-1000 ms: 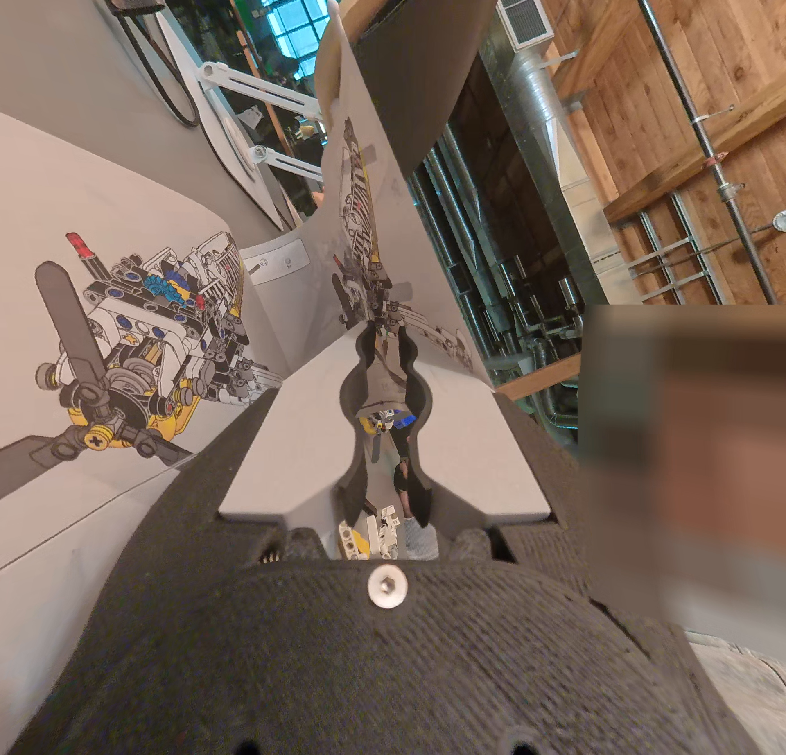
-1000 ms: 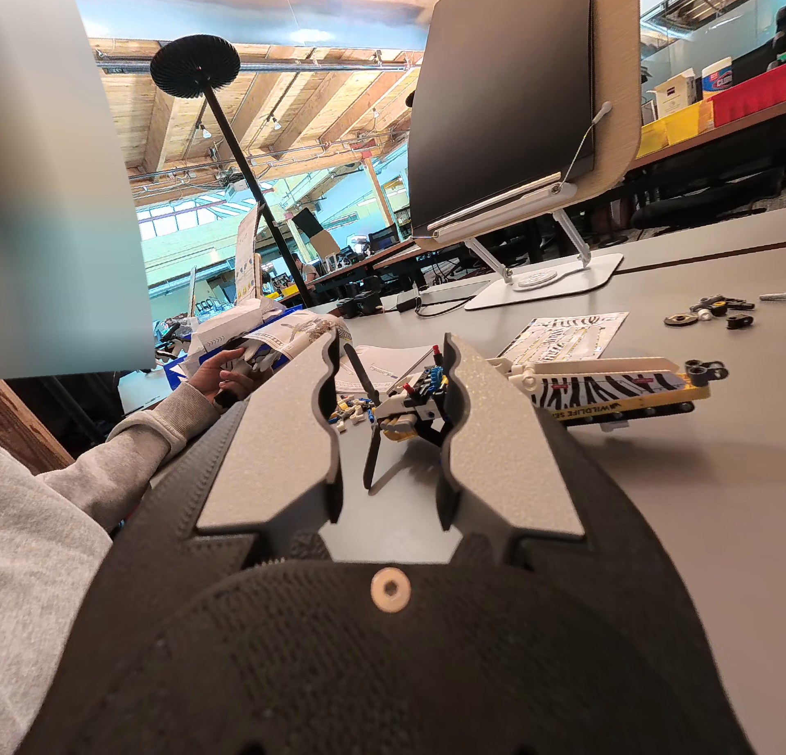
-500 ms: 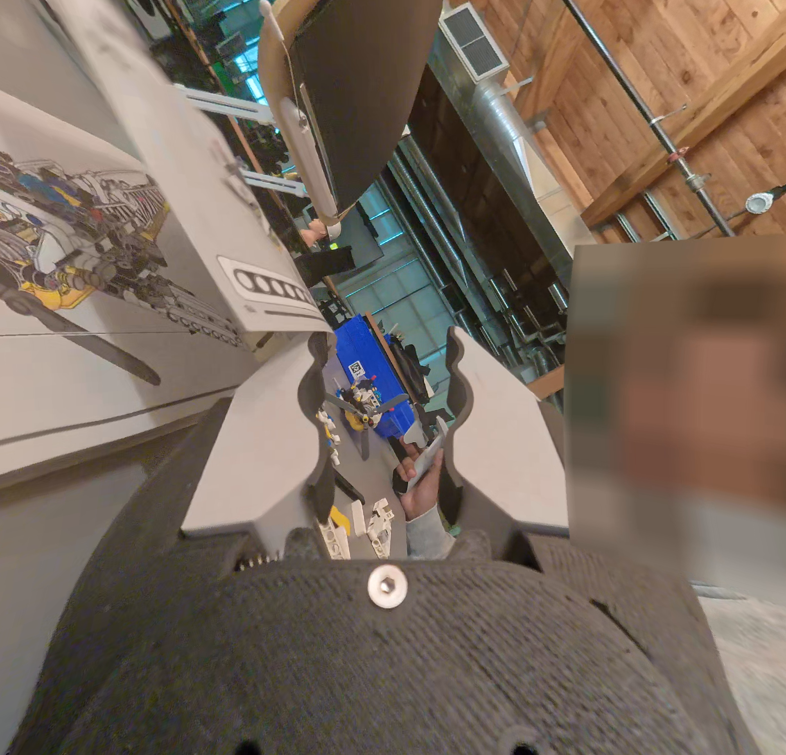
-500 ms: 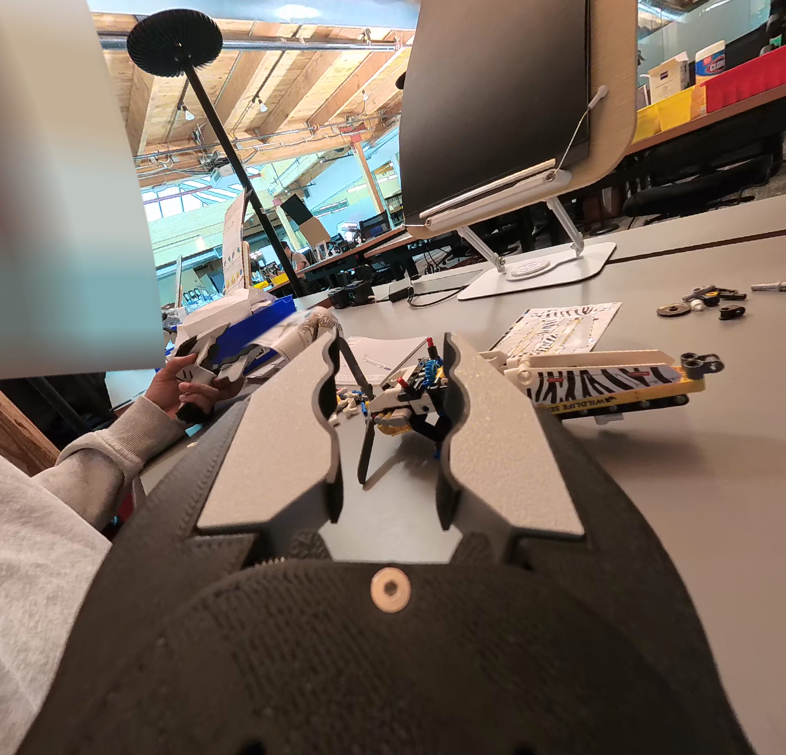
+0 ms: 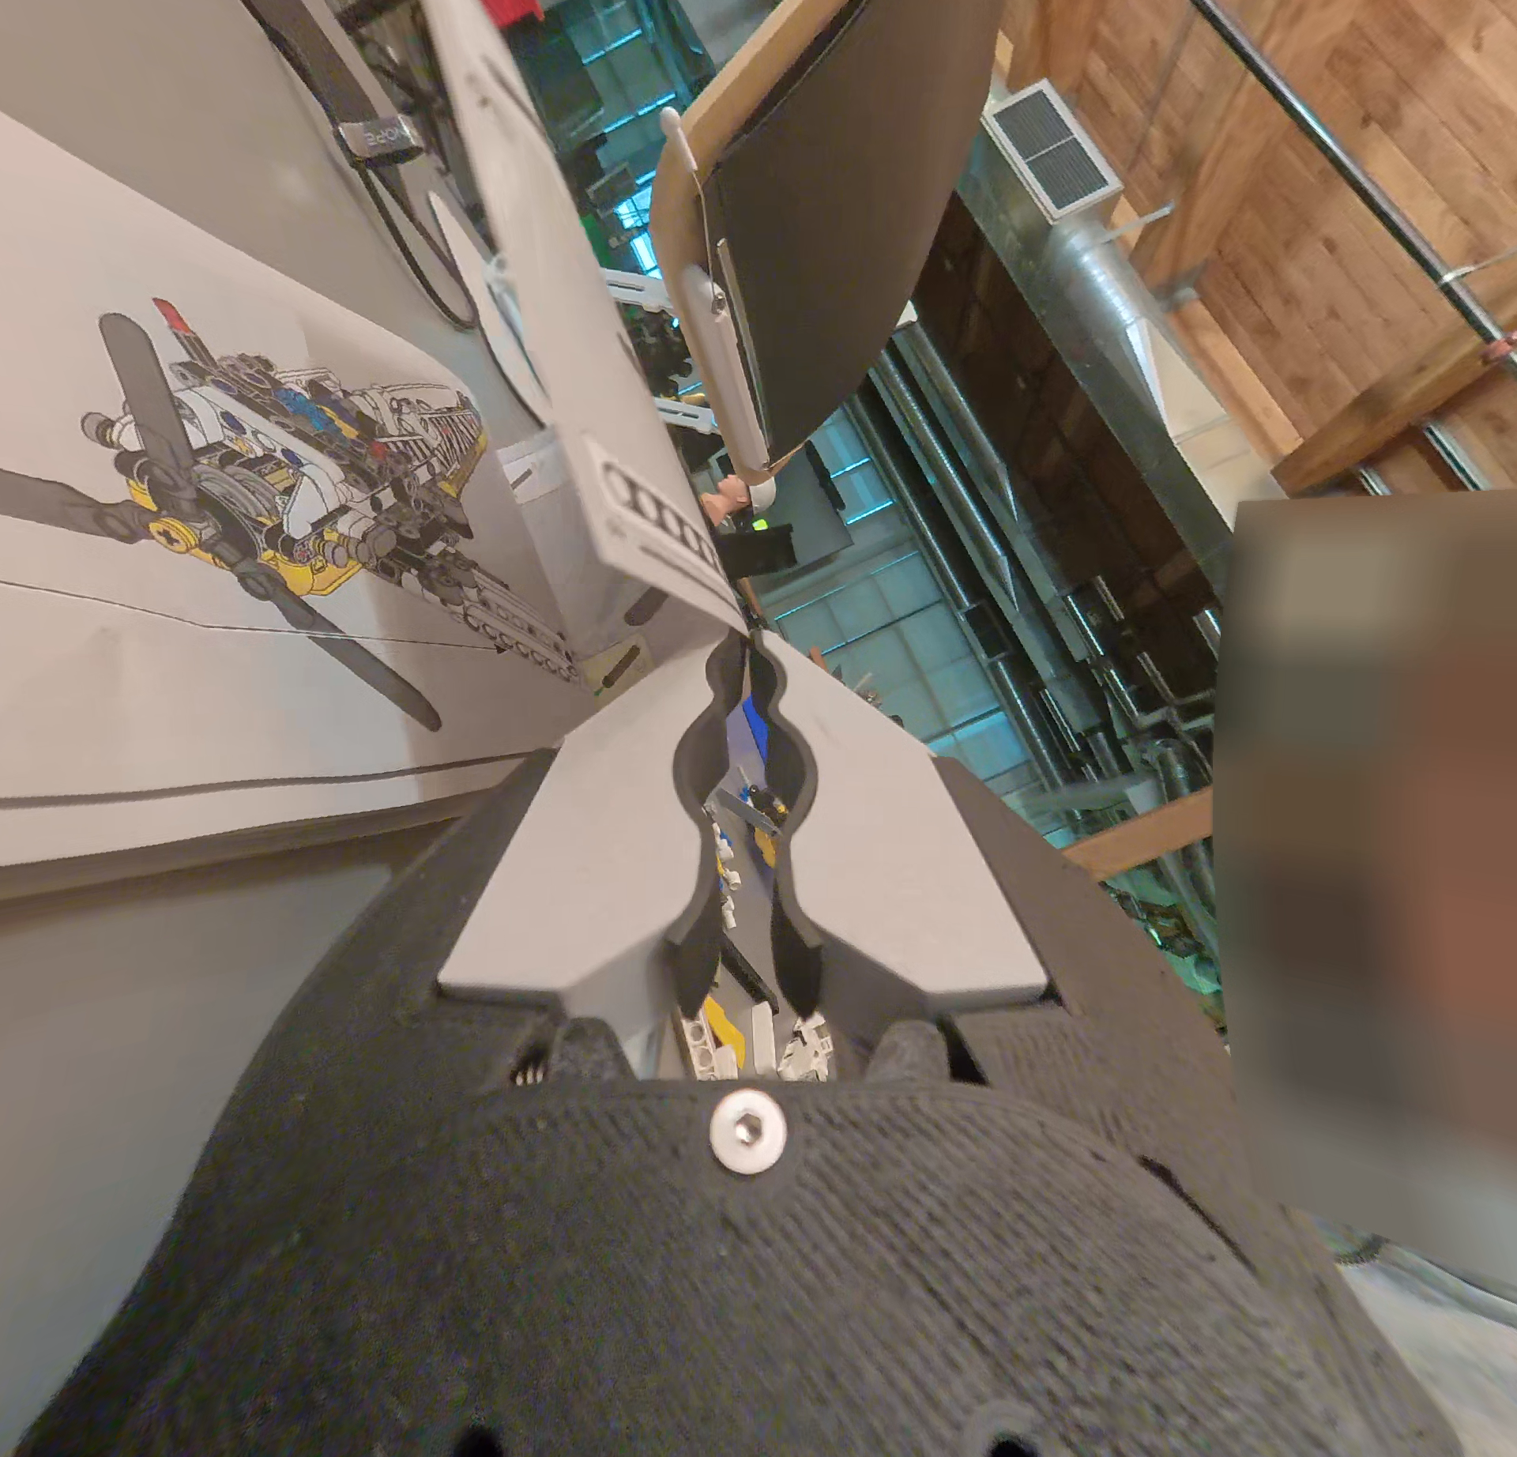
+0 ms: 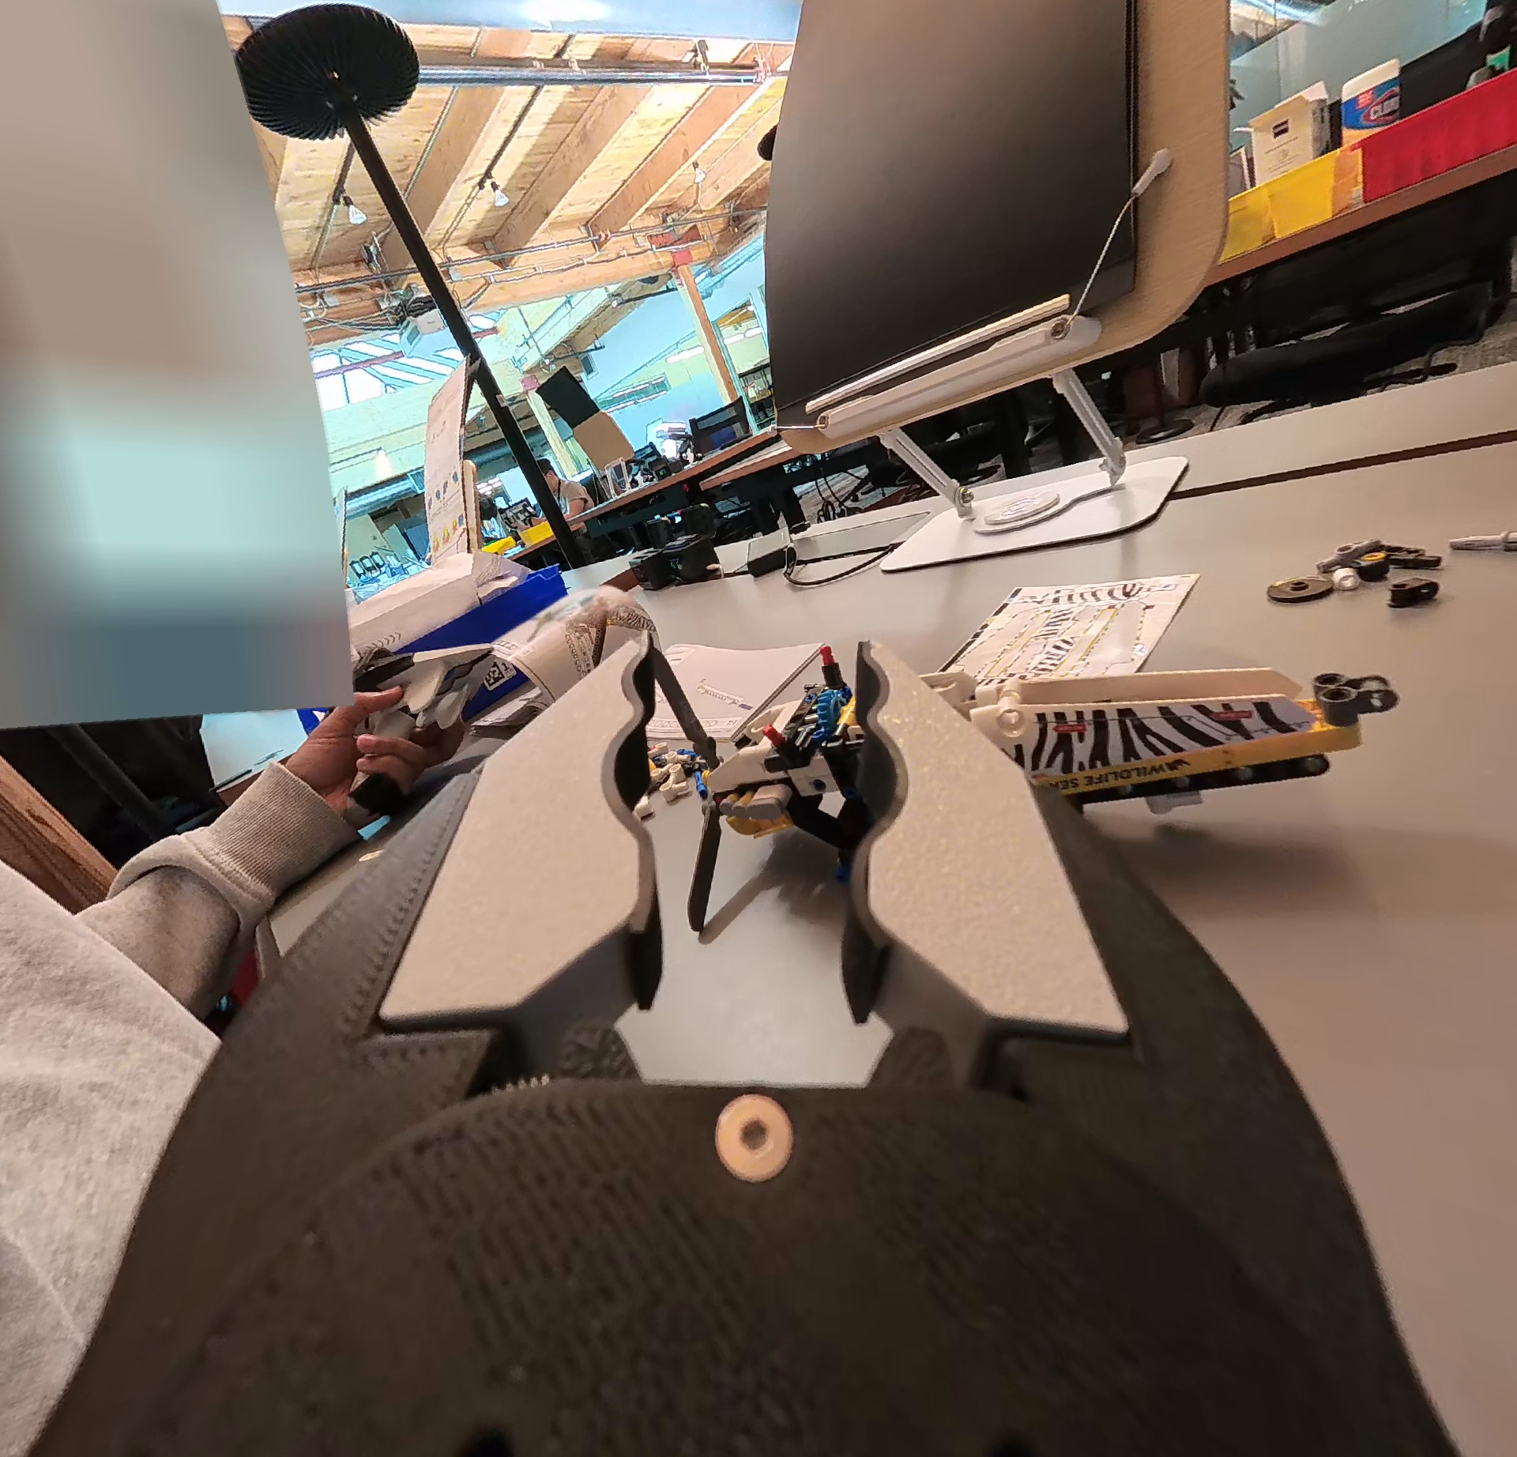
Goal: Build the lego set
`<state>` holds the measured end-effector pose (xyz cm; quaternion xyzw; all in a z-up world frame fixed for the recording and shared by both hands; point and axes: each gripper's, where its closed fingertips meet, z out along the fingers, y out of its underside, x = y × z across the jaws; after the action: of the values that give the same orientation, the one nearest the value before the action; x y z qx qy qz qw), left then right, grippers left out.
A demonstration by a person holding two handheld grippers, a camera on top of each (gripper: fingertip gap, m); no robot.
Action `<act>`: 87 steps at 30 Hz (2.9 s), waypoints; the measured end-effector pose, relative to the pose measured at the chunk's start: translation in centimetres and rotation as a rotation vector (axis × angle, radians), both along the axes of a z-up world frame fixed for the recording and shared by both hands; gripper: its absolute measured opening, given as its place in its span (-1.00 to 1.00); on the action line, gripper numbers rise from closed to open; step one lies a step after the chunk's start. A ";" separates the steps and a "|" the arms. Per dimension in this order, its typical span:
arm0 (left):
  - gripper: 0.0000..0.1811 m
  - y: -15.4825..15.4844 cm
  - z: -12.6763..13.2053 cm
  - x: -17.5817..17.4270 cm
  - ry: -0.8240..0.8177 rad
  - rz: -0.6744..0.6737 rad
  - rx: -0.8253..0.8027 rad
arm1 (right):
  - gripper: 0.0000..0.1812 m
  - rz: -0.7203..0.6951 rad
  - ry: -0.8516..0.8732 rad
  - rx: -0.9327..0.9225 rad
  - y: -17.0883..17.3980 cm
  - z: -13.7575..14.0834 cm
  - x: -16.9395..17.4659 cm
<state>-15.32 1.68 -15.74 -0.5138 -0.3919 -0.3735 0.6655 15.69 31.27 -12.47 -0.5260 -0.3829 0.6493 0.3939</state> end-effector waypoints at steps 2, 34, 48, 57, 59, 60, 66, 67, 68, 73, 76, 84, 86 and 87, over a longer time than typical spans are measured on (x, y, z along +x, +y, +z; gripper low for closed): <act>-1.00 0.0 0.0 0.0 -0.001 0.000 0.001 | -0.48 -0.001 0.000 0.000 0.0 0.0 0.0; -0.52 11.9 0.5 11.2 0.613 -0.283 -0.323 | -0.49 0.009 0.039 0.021 0.1 0.4 0.6; -0.46 23.8 0.6 19.5 0.823 -0.680 -0.389 | -0.65 -0.245 -0.251 0.590 0.7 -2.3 -1.5; -0.57 29.2 -4.1 22.3 0.587 -1.002 -0.450 | -0.66 -0.124 -0.490 0.505 1.6 -6.1 -2.1; -0.62 28.7 -3.8 22.9 0.548 -1.031 -0.416 | -0.70 -0.114 -0.504 0.496 2.0 -6.3 -2.2; -0.64 28.3 -3.6 23.4 0.522 -1.062 -0.397 | -0.72 -0.117 -0.516 0.502 2.3 -6.5 -2.1; -0.61 25.6 -3.5 27.0 0.502 -1.280 -0.393 | -0.77 -0.016 -0.624 0.598 2.8 -8.6 -2.7; -0.61 25.3 -3.6 27.4 0.529 -1.300 -0.399 | -0.80 -0.006 -0.629 0.620 2.9 -8.8 -2.8; -0.61 25.0 -3.7 27.6 0.551 -1.314 -0.408 | -0.80 0.004 -0.633 0.639 2.9 -8.9 -2.8; -0.63 25.5 -4.1 24.9 0.685 -1.217 -0.467 | -0.91 0.057 -0.612 0.722 3.1 -9.0 -3.0; -0.63 26.7 -4.9 22.5 0.836 -1.108 -0.520 | -0.91 0.108 -0.594 0.725 3.0 -9.0 -3.1; -0.84 29.0 -7.6 22.0 1.110 -1.176 -0.592 | -0.92 0.201 -0.572 0.703 2.9 -9.0 -3.1; -0.84 28.9 -7.9 22.7 1.130 -1.239 -0.560 | -0.92 0.199 -0.564 0.704 2.8 -8.9 -3.1; -0.84 28.9 -8.1 23.0 1.139 -1.261 -0.551 | -0.92 0.196 -0.561 0.707 2.8 -8.8 -3.1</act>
<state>7.63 30.57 -23.79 -0.8831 0.2778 -0.2508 0.2829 12.57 34.08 -21.30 -0.4760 -0.7206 0.3457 0.3669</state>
